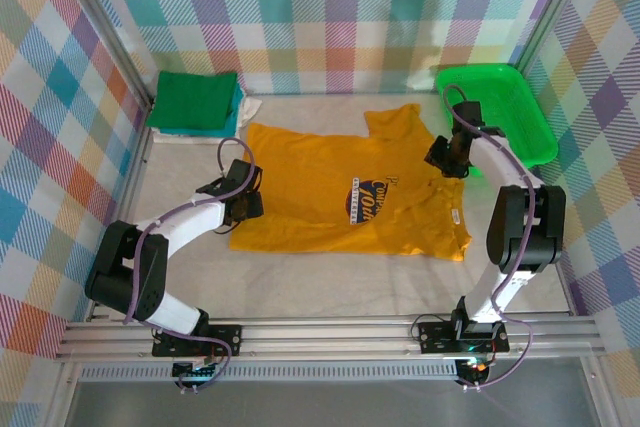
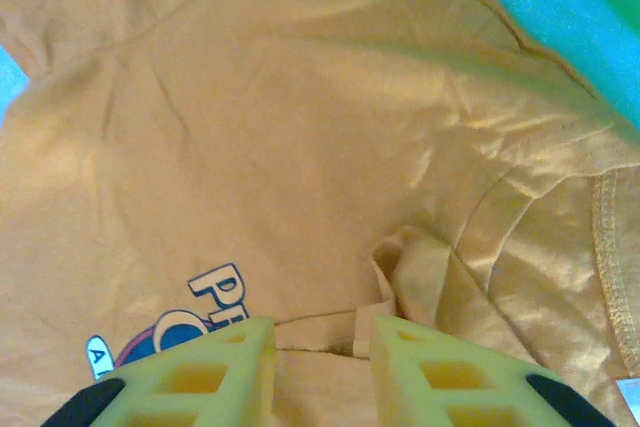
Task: Fold and stack the t-shirts
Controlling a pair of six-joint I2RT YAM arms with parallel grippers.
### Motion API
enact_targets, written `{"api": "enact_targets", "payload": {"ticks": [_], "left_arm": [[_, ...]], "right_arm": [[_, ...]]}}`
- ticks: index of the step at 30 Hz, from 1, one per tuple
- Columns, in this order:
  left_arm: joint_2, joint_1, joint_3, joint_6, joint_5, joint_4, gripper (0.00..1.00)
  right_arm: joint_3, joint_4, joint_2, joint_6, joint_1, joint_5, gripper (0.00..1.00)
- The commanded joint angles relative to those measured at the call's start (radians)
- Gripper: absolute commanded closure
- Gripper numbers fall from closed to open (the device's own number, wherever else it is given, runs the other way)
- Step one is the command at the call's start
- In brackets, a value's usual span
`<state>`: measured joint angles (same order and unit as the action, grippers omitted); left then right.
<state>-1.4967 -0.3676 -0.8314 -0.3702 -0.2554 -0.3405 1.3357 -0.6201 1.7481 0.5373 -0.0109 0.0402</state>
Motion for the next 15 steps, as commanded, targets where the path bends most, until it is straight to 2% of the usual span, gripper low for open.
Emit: {"api": "enact_targets", "payload": {"ticks": [1, 4, 6, 9, 11, 15], "left_arm": [[0.034, 0.004, -0.009, -0.007, -0.02, -0.02, 0.45], [0.032, 0.004, -0.015, -0.006, -0.009, -0.025, 0.45], [0.033, 0.004, -0.012, -0.008, -0.007, -0.024, 0.45], [0.035, 0.004, -0.011, -0.01, -0.002, -0.02, 0.45], [0.036, 0.004, -0.012, -0.01, 0.007, -0.023, 0.45], [0.052, 0.003, -0.013, -0.005, 0.034, -0.033, 0.45]], "right_arm": [[0.037, -0.021, -0.037, -0.013, -0.026, 0.006, 0.68], [0.08, -0.064, -0.026, -0.09, -0.125, -0.06, 0.68], [0.12, -0.124, 0.026, -0.1, -0.177, -0.079, 0.67], [0.112, -0.118, 0.079, -0.101, -0.238, -0.124, 0.66], [0.113, -0.125, 0.108, -0.096, -0.265, -0.145, 0.66], [0.127, -0.139, 0.163, -0.089, -0.299, -0.171, 0.58]]}}
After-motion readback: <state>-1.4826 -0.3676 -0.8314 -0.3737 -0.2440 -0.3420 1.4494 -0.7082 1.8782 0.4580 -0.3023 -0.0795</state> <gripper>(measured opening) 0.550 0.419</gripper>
